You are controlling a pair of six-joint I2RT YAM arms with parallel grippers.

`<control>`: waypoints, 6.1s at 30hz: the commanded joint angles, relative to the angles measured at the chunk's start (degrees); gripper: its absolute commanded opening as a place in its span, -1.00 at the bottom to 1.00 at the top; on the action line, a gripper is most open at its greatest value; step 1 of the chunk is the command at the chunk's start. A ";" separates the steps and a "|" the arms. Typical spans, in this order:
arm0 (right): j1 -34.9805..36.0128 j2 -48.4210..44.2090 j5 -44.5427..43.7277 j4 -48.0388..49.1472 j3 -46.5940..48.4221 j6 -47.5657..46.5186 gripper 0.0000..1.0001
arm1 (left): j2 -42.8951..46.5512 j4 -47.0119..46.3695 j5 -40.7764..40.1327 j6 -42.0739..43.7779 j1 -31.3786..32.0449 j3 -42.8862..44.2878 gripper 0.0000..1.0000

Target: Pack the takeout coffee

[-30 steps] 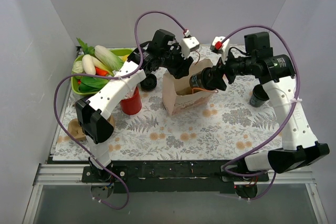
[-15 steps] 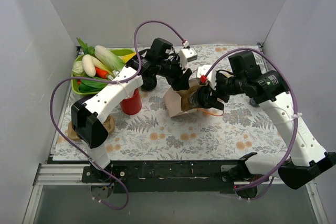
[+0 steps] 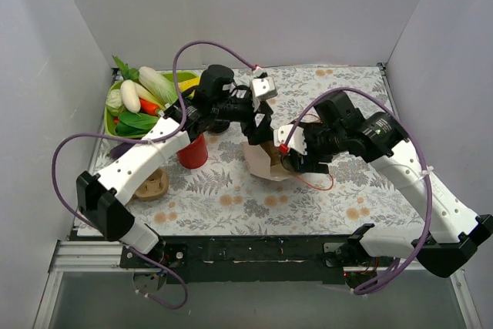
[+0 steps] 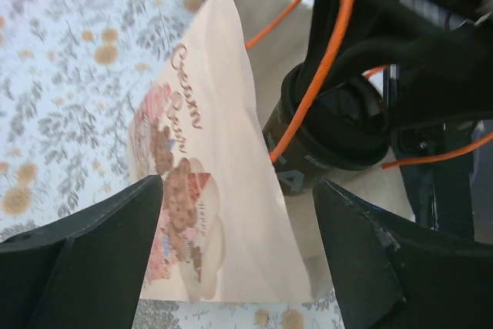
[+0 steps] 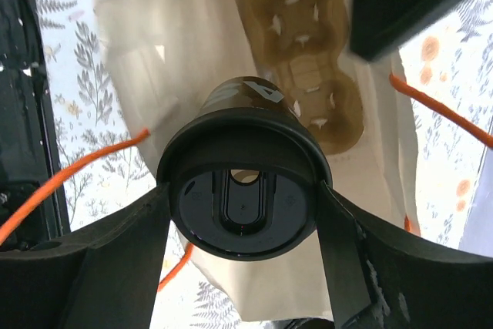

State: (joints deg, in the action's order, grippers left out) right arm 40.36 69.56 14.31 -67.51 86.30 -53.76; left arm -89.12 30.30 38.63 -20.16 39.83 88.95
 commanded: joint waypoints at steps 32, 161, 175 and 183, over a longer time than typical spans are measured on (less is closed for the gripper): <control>0.51 -2.06 -12.55 18.02 -15.28 -8.90 -0.97 | -10.88 -18.44 -13.43 -29.06 -11.01 0.18 0.76; -14.52 9.72 -4.28 29.89 -19.77 -25.52 -0.97 | -7.91 15.22 -2.95 -9.11 -6.35 15.47 0.80; -13.82 1.02 -3.32 35.16 -30.84 -31.41 -0.97 | 0.45 -10.44 -1.17 -17.61 -6.96 11.67 0.96; -13.90 1.54 -3.50 38.68 -31.81 -32.64 -0.97 | -8.33 -19.41 -13.05 -24.04 -9.16 9.39 0.96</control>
State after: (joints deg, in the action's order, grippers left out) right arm 26.33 71.37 10.50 -32.16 55.16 -84.51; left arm -91.70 16.78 33.39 -39.03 31.97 99.02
